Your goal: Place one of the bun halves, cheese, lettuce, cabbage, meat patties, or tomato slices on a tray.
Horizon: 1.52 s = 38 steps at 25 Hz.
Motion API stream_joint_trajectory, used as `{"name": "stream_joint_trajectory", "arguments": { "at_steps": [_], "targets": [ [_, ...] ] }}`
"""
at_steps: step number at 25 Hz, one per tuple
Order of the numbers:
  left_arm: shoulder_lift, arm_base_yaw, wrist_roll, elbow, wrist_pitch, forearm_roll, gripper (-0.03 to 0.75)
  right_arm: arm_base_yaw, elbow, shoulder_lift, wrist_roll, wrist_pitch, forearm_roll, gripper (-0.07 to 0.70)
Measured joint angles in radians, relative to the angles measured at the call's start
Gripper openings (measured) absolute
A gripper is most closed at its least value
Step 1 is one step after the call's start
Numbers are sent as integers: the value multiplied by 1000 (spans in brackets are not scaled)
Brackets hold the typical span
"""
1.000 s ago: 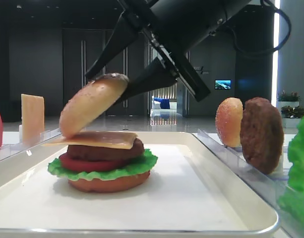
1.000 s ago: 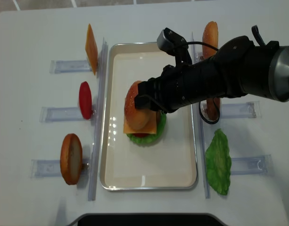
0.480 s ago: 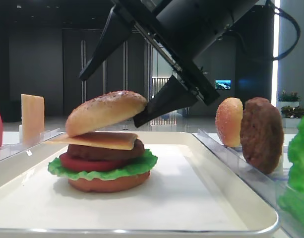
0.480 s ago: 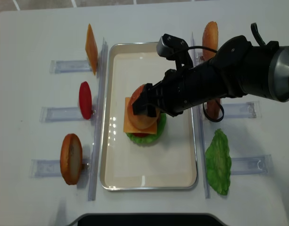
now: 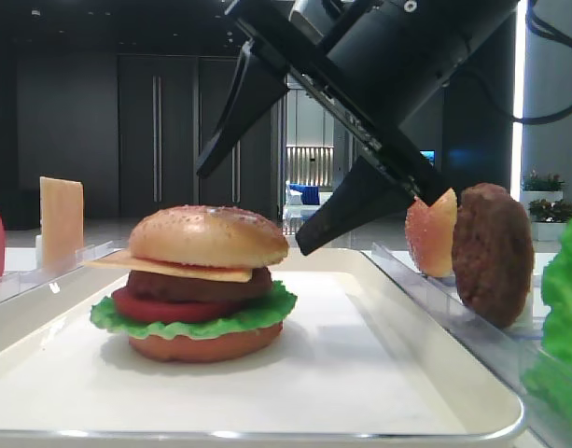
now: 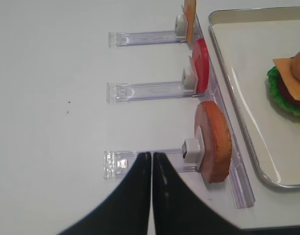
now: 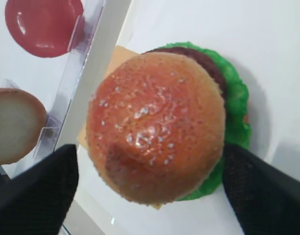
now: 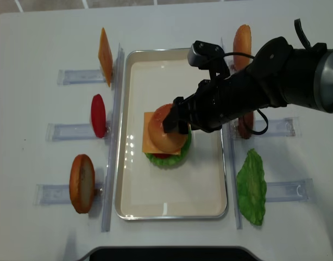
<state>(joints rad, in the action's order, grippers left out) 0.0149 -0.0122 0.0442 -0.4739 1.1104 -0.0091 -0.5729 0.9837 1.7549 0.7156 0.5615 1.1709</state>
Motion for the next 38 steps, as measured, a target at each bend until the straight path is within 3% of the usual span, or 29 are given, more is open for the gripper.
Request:
{"name": "stream_joint_trajectory", "arguments": {
  "at_steps": [9,20,25,31,33,38],
  "targets": [
    [0,0,0,0,0,0,-7,35,2,0,-25,36,-13,571],
    [0,0,0,0,0,0,-7,35,223,0,-285,182,-233,571],
    [0,0,0,0,0,0,-7,35,379,0,-521,275,-479,571],
    [0,0,0,0,0,0,-7,76,528,1,-892,448,-1002,562],
    [0,0,0,0,0,0,-7,123,551,1,-916,491,-1086,560],
    [0,0,0,0,0,0,-7,311,560,1,-873,541,-1118,560]
  ]
}}
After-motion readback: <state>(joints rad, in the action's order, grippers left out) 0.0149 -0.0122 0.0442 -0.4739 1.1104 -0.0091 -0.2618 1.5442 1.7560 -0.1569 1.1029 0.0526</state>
